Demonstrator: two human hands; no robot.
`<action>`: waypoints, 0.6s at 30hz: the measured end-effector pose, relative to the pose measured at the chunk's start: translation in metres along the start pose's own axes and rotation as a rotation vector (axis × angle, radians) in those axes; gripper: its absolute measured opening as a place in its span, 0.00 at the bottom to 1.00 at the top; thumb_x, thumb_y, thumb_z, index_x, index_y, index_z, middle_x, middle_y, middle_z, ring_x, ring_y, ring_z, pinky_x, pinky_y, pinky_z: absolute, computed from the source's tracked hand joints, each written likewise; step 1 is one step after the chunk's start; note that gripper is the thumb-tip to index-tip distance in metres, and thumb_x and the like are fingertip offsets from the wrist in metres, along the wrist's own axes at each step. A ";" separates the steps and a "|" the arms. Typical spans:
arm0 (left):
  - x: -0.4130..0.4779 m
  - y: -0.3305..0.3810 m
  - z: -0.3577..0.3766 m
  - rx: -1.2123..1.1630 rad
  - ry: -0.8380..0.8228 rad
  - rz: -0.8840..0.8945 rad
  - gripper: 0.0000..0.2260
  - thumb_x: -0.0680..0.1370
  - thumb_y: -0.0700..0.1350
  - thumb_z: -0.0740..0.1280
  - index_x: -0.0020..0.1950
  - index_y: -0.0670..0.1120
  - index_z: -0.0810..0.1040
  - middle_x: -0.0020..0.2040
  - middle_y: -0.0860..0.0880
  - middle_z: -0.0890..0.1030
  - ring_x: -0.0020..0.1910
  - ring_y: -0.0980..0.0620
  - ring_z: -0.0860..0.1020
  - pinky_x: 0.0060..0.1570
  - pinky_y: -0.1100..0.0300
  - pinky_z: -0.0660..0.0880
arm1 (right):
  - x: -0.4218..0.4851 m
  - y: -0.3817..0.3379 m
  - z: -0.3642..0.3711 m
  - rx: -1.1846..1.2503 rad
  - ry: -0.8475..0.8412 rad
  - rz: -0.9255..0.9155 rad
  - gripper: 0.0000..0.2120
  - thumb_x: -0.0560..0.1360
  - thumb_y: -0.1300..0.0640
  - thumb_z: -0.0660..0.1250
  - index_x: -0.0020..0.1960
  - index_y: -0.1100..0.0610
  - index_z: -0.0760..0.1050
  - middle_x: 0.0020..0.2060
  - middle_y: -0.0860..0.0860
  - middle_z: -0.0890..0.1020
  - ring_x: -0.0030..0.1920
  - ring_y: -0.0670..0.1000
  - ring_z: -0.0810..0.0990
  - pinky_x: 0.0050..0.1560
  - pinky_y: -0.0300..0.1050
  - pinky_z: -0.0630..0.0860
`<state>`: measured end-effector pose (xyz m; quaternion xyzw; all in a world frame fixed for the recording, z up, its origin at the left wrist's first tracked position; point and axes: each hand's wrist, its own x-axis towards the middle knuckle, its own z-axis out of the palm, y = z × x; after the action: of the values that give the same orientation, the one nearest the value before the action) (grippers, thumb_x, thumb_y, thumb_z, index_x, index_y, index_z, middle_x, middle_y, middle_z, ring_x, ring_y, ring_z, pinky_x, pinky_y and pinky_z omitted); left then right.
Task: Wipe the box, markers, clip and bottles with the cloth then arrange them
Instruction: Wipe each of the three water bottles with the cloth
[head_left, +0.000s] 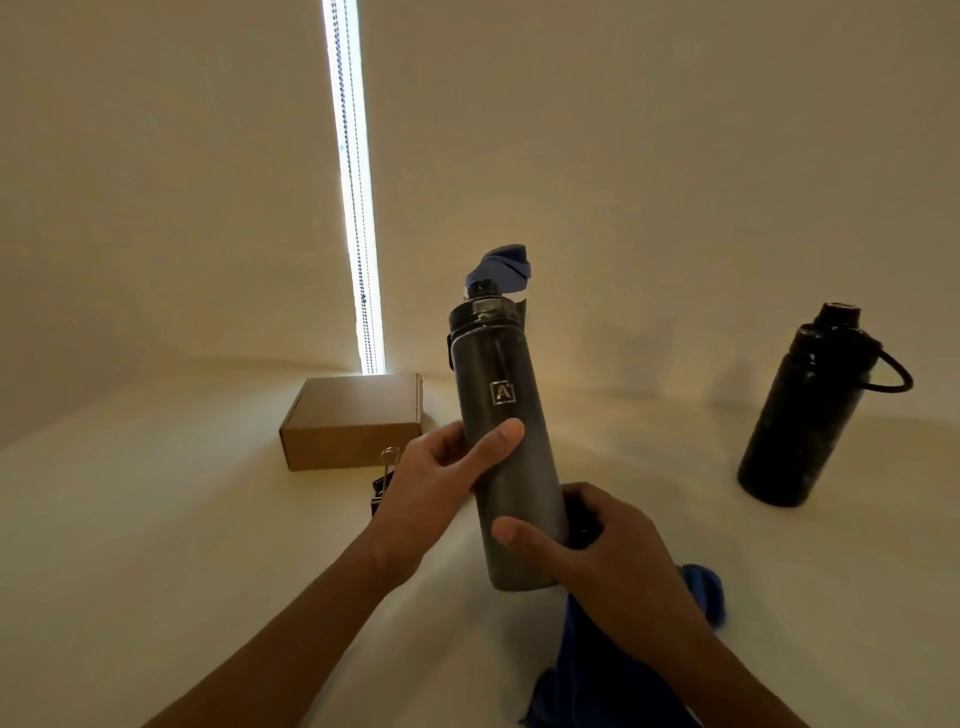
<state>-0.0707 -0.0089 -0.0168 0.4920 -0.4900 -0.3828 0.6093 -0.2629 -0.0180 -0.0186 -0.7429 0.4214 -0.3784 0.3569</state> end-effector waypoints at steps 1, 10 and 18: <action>0.001 0.000 0.000 -0.028 0.022 -0.014 0.25 0.72 0.60 0.72 0.65 0.48 0.80 0.55 0.53 0.87 0.56 0.52 0.85 0.54 0.56 0.83 | 0.000 -0.001 -0.001 -0.003 0.006 -0.009 0.27 0.61 0.27 0.74 0.54 0.40 0.78 0.45 0.33 0.83 0.44 0.36 0.82 0.41 0.32 0.78; 0.003 0.015 -0.012 -0.330 0.129 -0.126 0.21 0.80 0.59 0.67 0.67 0.47 0.76 0.59 0.44 0.85 0.58 0.42 0.85 0.58 0.42 0.81 | 0.015 0.000 -0.056 -0.079 -0.028 -0.071 0.12 0.76 0.39 0.67 0.47 0.47 0.82 0.40 0.43 0.86 0.40 0.43 0.84 0.45 0.42 0.81; 0.003 0.015 -0.014 -0.285 0.201 -0.129 0.21 0.80 0.64 0.64 0.65 0.52 0.78 0.56 0.47 0.87 0.54 0.45 0.86 0.51 0.46 0.83 | 0.016 0.025 -0.098 -0.437 -0.369 -0.038 0.15 0.70 0.34 0.72 0.43 0.45 0.82 0.39 0.42 0.84 0.40 0.44 0.82 0.45 0.47 0.81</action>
<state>-0.0563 -0.0056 -0.0020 0.4668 -0.3350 -0.4357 0.6928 -0.3508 -0.0625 0.0096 -0.8662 0.4070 -0.1436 0.2519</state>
